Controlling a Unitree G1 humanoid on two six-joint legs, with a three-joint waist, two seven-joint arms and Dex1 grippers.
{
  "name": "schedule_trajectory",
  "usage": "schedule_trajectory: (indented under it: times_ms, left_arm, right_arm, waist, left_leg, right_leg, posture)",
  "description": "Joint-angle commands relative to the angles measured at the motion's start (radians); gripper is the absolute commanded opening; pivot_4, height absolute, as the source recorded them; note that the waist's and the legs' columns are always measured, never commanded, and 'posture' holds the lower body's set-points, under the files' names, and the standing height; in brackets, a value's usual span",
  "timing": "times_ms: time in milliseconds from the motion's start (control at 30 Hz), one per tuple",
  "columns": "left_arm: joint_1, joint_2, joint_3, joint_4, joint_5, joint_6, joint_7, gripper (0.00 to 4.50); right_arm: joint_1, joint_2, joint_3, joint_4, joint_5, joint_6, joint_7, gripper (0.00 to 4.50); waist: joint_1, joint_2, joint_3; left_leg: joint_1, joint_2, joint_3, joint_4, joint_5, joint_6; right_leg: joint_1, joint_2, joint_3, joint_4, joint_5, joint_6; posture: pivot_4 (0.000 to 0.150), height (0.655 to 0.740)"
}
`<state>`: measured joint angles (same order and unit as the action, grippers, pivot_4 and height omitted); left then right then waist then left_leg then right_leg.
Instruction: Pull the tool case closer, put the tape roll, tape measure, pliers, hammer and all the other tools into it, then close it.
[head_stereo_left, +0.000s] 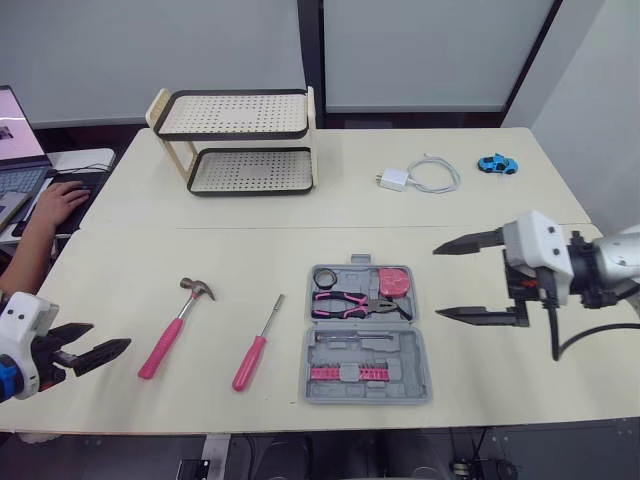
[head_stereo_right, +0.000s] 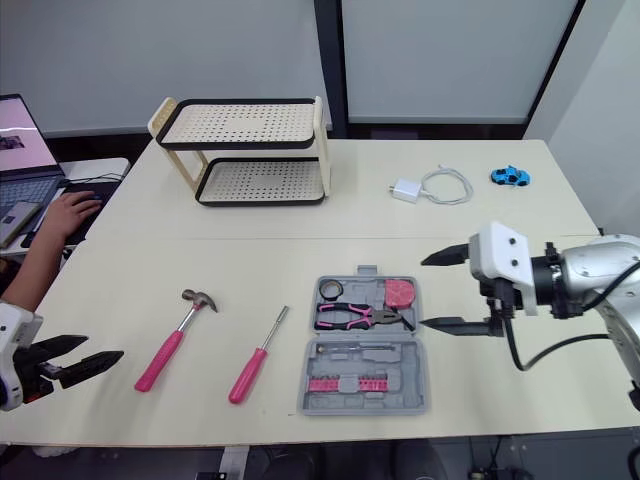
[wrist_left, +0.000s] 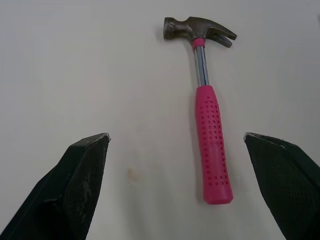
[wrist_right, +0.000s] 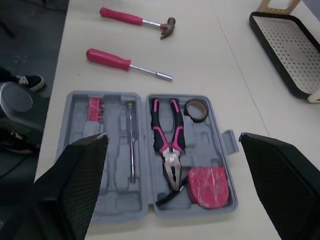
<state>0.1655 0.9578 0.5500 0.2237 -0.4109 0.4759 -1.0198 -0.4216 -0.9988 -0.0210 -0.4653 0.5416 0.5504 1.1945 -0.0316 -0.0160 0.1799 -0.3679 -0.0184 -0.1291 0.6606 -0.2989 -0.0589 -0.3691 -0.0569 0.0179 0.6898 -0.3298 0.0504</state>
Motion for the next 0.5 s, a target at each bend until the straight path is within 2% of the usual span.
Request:
schedule_trajectory:
  times_ms: [33,167,500]
  left_arm:
    - [-0.028,-0.018,-0.020,-0.063,-0.007,0.036,0.048,4.50]
    - [-0.092,-0.058,-0.075,-0.097,-0.013,0.102,0.103,4.50]
    - [-0.312,-0.166,-0.243,0.114,0.105,-0.038,0.200,4.50]
  right_arm:
    - [-0.042,0.020,0.031,-0.030,0.010,0.020,-0.016,4.49]
    - [-0.053,0.038,0.049,-0.057,0.017,0.043,-0.034,4.49]
    - [-0.070,0.072,0.070,-0.092,0.009,0.073,-0.082,4.49]
  waist:
    - [0.005,0.000,0.000]
    - [0.007,0.000,0.000]
    - [-0.002,-0.001,0.000]
  left_leg:
    - [-0.001,-0.001,-0.001,0.000,0.000,0.000]
    - [-0.002,-0.003,-0.002,0.001,0.000,0.000]
    - [-0.003,-0.004,-0.002,0.001,0.000,0.000]
  right_leg:
    - [0.000,0.000,-0.001,0.000,0.000,0.000]
    - [0.000,-0.003,-0.001,0.000,0.000,0.000]
    - [-0.002,-0.002,-0.002,0.000,0.000,0.000]
  posture:
    - [0.150,0.7400]
    - [0.150,0.7400]
    - [0.150,0.7400]
